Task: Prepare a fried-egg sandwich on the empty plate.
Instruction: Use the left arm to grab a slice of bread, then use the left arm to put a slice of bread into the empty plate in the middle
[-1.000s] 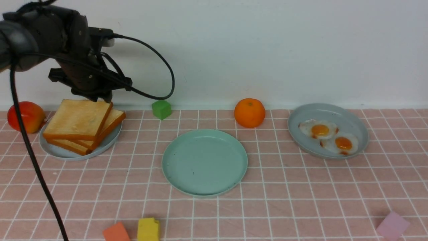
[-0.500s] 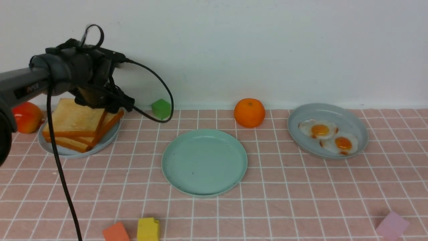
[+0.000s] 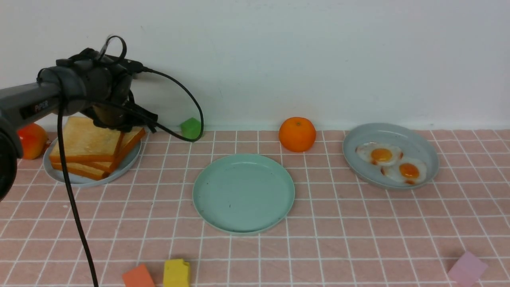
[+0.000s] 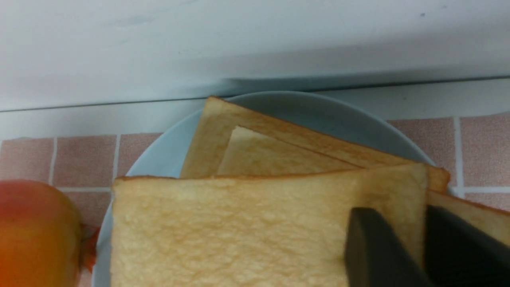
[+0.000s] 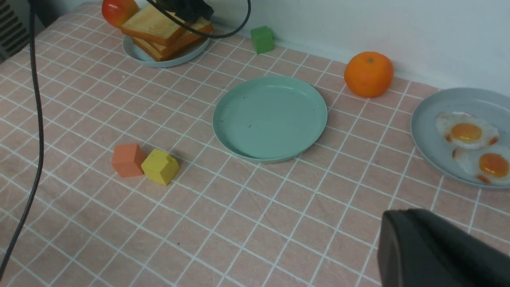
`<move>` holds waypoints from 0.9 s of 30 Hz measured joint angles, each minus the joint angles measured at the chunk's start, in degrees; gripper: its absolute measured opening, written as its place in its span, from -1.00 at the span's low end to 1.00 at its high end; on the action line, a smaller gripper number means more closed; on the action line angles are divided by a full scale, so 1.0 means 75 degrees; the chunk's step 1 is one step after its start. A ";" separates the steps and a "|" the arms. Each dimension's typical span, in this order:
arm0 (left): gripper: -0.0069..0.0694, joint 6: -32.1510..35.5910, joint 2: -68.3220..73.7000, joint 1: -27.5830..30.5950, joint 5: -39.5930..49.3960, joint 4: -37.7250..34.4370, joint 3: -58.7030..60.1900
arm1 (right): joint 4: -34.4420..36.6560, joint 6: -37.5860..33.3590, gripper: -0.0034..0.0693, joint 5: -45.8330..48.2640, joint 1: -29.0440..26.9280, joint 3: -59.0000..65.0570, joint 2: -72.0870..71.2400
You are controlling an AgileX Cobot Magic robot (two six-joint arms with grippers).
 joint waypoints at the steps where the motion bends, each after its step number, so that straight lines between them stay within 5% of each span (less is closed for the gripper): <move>1: -0.71 0.0000 0.0000 0.0000 0.0000 0.0000 0.0000 | 0.0000 0.0000 -0.80 0.0000 0.0000 0.0000 0.0000; 12: -0.80 0.0292 -0.1111 -0.0381 0.1285 -0.0298 0.0044 | 0.0000 0.0000 -0.77 0.0000 0.0000 0.0000 0.0000; 22: -0.80 0.1854 -0.2090 -0.2627 0.2823 -0.3053 0.0179 | -0.0024 0.0000 -0.74 0.0003 0.0000 0.0000 0.0000; 27: -0.80 0.2020 -0.1605 -0.3639 0.2431 -0.3095 0.0237 | -0.0024 0.0002 -0.73 0.0003 0.0000 0.0000 0.0000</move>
